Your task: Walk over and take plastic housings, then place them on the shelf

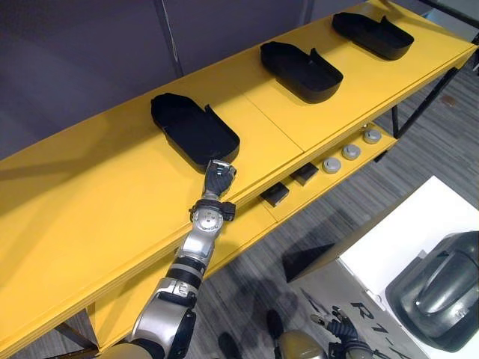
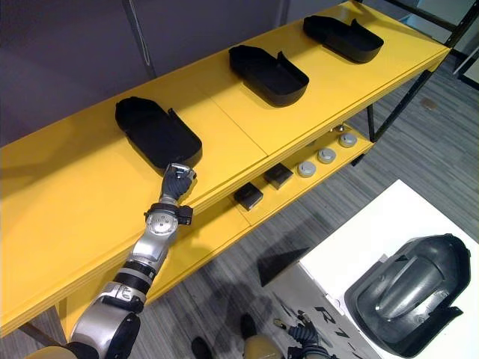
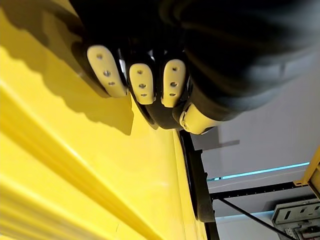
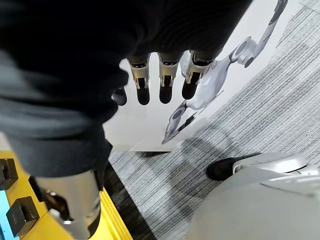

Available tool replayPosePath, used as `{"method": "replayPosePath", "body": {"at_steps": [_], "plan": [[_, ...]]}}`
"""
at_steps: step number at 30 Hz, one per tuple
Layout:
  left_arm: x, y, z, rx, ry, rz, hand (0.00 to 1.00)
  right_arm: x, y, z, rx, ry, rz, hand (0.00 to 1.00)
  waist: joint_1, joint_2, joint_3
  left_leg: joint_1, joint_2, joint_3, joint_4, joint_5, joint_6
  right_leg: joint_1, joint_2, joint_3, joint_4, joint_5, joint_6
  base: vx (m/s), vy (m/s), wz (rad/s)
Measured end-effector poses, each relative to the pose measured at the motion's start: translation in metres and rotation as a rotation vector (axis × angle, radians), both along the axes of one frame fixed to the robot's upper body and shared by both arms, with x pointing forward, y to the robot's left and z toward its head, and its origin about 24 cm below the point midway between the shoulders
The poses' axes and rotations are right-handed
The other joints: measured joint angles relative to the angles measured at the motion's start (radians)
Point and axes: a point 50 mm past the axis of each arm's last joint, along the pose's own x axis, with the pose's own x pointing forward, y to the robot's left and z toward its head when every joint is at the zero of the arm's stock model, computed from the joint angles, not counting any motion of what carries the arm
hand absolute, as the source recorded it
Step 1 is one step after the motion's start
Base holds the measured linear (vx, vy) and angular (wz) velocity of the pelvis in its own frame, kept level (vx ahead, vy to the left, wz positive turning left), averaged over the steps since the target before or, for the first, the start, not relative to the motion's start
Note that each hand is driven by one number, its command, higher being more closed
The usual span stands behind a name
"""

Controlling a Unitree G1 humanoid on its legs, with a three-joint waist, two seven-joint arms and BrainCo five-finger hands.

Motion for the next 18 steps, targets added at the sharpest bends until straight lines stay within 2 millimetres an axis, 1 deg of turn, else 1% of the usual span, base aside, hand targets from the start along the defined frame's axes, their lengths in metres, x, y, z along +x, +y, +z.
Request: {"method": "replayPosePath", "body": {"at_steps": [4, 8, 15, 18], "plan": [[0.001, 0.005, 0.000, -0.015, 0.001, 0.022, 1.00, 0.000, 0.000, 0.000, -0.002, -0.006, 0.001, 0.00, -0.002, 0.000, 0.001, 0.001, 0.003, 0.000, 0.000, 0.000, 0.000, 0.003, 0.003, 0.000, -0.004, 0.002, -0.002, -0.05, -0.019, -0.01], [0.003, 0.010, 0.001, -0.005, 0.002, 0.035, 1.00, 0.000, -0.001, 0.001, -0.006, -0.006, 0.008, 0.00, -0.002, 0.001, 0.001, 0.003, 0.005, 0.000, 0.000, 0.000, 0.000, 0.018, 0.006, 0.001, -0.032, 0.016, -0.003, -0.05, -0.018, 0.00], [0.004, 0.018, 0.001, -0.023, 0.001, 0.067, 1.00, -0.001, -0.001, 0.000, -0.007, -0.005, 0.010, 0.00, -0.008, 0.003, 0.002, 0.004, 0.006, 0.001, 0.000, 0.000, 0.000, 0.019, 0.008, 0.001, -0.032, 0.016, -0.004, -0.05, -0.019, 0.00], [0.004, 0.019, 0.002, -0.022, -0.003, 0.068, 1.00, -0.001, -0.001, 0.000, -0.007, -0.004, 0.010, 0.00, -0.007, 0.003, 0.002, 0.004, 0.006, 0.000, 0.000, 0.000, 0.000, 0.019, 0.008, 0.000, -0.032, 0.017, -0.004, -0.05, -0.012, 0.00]]}}
